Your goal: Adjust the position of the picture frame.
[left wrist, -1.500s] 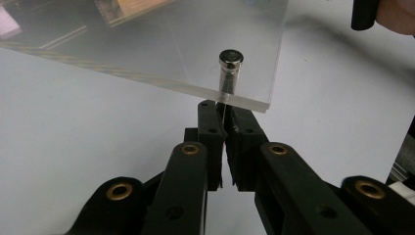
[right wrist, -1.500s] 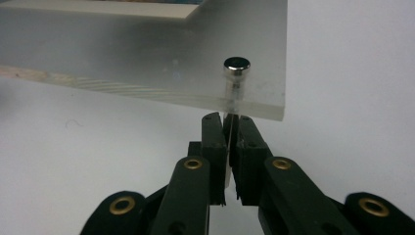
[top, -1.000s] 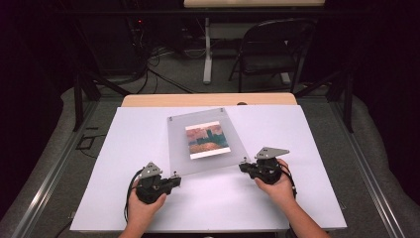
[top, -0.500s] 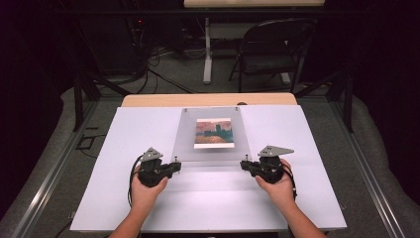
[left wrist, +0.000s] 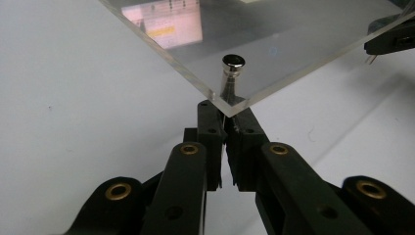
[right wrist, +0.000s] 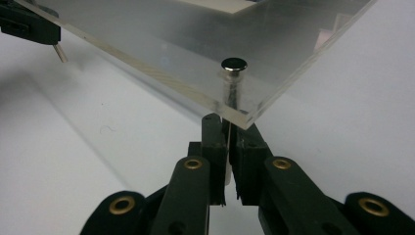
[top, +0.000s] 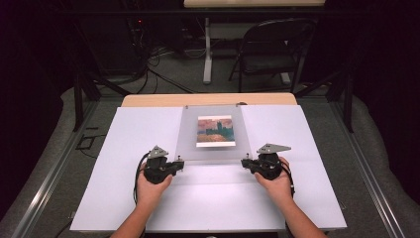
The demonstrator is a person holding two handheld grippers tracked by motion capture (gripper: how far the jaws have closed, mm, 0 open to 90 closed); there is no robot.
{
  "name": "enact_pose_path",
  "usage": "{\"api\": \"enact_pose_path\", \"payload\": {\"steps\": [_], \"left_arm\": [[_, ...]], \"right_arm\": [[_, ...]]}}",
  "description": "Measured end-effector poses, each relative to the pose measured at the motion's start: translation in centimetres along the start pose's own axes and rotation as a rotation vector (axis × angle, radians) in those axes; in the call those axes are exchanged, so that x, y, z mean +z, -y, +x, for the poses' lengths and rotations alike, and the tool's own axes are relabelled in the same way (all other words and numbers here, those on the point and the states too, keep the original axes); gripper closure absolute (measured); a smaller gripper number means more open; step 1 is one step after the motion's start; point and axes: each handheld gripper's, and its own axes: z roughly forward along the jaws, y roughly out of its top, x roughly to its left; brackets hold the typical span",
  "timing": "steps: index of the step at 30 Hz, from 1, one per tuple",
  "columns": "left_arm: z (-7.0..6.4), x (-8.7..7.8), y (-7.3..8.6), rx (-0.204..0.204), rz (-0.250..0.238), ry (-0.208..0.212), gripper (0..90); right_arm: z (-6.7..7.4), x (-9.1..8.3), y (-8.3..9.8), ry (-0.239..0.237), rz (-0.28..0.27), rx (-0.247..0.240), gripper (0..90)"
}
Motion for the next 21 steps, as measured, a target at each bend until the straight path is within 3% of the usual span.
{"api": "enact_pose_path", "payload": {"steps": [11, 21], "left_arm": [[0.3, 0.7, 0.6, -0.003, 0.028, 0.002, 84.7], [0.1, 1.0, 0.9, 0.003, 0.039, -0.004, 84.3]], "right_arm": [[0.1, 0.7, 0.5, 0.014, 0.043, -0.027, 85.1], [-0.4, 1.0, 0.9, -0.002, 0.067, -0.021, 84.8]]}}
